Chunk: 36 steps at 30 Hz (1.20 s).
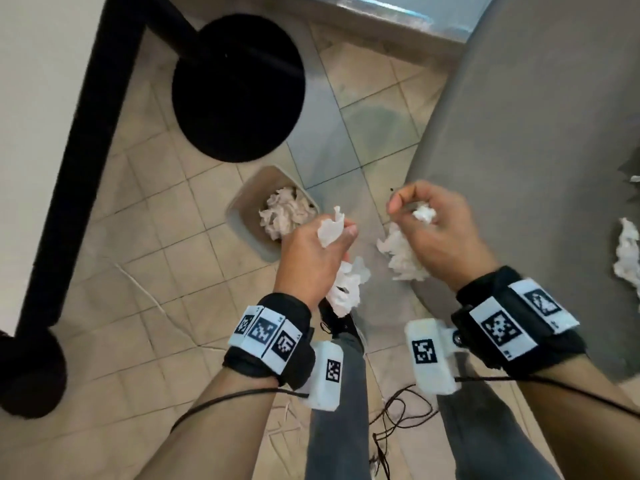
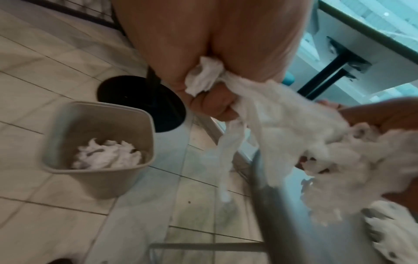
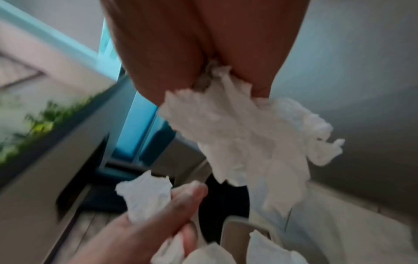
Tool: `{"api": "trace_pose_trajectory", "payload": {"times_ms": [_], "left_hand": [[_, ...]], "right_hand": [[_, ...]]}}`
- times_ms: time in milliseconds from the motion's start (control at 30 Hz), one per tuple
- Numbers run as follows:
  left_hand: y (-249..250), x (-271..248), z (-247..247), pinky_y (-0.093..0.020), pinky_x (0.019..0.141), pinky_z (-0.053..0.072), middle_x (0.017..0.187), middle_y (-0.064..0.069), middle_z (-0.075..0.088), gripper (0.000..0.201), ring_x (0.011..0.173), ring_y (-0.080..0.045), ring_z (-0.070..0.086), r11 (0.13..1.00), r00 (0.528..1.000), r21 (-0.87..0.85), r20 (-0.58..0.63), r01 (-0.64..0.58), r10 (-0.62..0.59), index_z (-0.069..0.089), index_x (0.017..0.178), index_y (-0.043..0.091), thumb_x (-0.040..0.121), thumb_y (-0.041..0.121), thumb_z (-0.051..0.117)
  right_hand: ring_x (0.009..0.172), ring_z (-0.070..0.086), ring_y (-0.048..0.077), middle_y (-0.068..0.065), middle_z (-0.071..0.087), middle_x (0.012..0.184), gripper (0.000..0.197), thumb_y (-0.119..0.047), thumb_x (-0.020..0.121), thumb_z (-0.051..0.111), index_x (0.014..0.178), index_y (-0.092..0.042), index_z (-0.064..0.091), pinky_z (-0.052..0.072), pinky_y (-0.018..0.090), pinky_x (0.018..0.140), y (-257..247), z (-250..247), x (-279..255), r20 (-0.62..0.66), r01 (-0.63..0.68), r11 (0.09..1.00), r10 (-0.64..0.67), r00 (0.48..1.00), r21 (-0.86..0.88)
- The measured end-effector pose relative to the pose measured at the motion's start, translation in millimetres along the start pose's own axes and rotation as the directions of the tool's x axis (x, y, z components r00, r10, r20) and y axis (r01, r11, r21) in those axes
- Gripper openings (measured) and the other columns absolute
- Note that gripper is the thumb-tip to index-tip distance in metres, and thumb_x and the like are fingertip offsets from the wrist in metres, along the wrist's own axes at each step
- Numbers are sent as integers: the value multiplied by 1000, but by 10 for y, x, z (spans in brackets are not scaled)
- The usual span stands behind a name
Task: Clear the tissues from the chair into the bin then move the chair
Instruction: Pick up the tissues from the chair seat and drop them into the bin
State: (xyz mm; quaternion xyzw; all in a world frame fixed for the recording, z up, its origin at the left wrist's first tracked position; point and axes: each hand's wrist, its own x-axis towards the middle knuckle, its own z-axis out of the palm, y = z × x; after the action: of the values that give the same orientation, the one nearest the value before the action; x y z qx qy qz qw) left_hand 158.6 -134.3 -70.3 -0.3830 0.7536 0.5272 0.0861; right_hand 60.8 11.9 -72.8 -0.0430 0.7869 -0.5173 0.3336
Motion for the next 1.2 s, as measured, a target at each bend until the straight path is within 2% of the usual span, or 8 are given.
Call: {"api": "trace_pose_trajectory", "payload": {"times_ms": [133, 300, 633, 733, 833, 1000, 1133, 1200], "left_hand": [[-561, 173, -377, -15, 74, 50, 93, 11, 74, 25, 86, -3, 68, 993, 989, 34, -101, 110, -106, 75, 101, 19, 90, 41, 68], [-1101, 577, -717, -25, 80, 46, 116, -2, 68, 39, 102, -19, 63, 978, 979, 50, 14, 201, -202, 64, 120, 22, 81, 24, 57], [-1895, 1456, -813, -10, 72, 47, 100, 15, 50, 47, 91, -2, 57, 974, 985, 160, -85, 160, -148, 48, 126, 19, 85, -5, 51], [-2084, 1570, -776, -36, 91, 52, 131, -3, 50, 63, 113, -22, 57, 948, 979, 246, -5, 200, -205, 38, 137, 27, 83, 9, 65], [-2155, 1562, -771, -28, 94, 45, 151, 0, 37, 76, 119, -14, 49, 920, 962, 308, 43, 244, -269, 33, 147, 30, 84, 11, 70], [-1828, 1334, -797, -22, 92, 38, 139, 5, 49, 51, 115, -8, 51, 920, 980, 348, 25, 179, -200, 53, 135, 30, 88, 20, 68], [-1137, 970, -758, -28, 92, 47, 128, 10, 58, 34, 113, -8, 56, 963, 996, 260, 44, 62, -76, 60, 123, 35, 92, 21, 63], [-692, 743, -677, -27, 92, 49, 121, 15, 63, 29, 111, -3, 59, 983, 997, 184, 76, -14, 0, 62, 117, 37, 93, 20, 63]], "right_hand": [[70, 61, 10, -9, 65, 86, 20, -4, 87, 56, 83, -22, 64, 48, 27, 65, 122, 850, 284, 135, 4, 998, 5, 991, -69], [51, 54, 8, -6, 68, 91, 14, -15, 91, 58, 98, -27, 65, 42, 22, 42, 437, 1672, 742, 127, -91, 988, 107, 986, -127], [81, 63, 11, -4, 66, 91, 38, -16, 65, 56, 101, -28, 64, 52, 31, 77, 768, 2542, 1513, 291, -230, 957, 173, 941, 175], [106, 55, 12, 4, 56, 124, 61, -9, 70, 54, 129, -23, 58, 43, 30, 94, 914, 2574, 1615, 340, -250, 962, 200, 919, 111], [123, 53, 22, 6, 50, 139, 76, -17, 64, 49, 140, -26, 48, 44, 40, 107, 1015, 2461, 1529, 320, -222, 975, 202, 926, 29], [122, 56, 20, 4, 54, 138, 61, -16, 75, 54, 135, -31, 52, 48, 42, 104, 935, 2011, 1011, 317, -277, 958, 239, 918, 79], [104, 58, 5, -8, 57, 128, 49, 3, 93, 47, 133, -24, 55, 48, 9, 88, 614, 1412, 422, 369, -294, 938, 211, 905, 184], [105, 61, 11, -5, 61, 125, 49, 9, 93, 41, 128, -22, 56, 47, 10, 81, 413, 1034, 92, 364, -289, 921, 184, 913, 261]]}}
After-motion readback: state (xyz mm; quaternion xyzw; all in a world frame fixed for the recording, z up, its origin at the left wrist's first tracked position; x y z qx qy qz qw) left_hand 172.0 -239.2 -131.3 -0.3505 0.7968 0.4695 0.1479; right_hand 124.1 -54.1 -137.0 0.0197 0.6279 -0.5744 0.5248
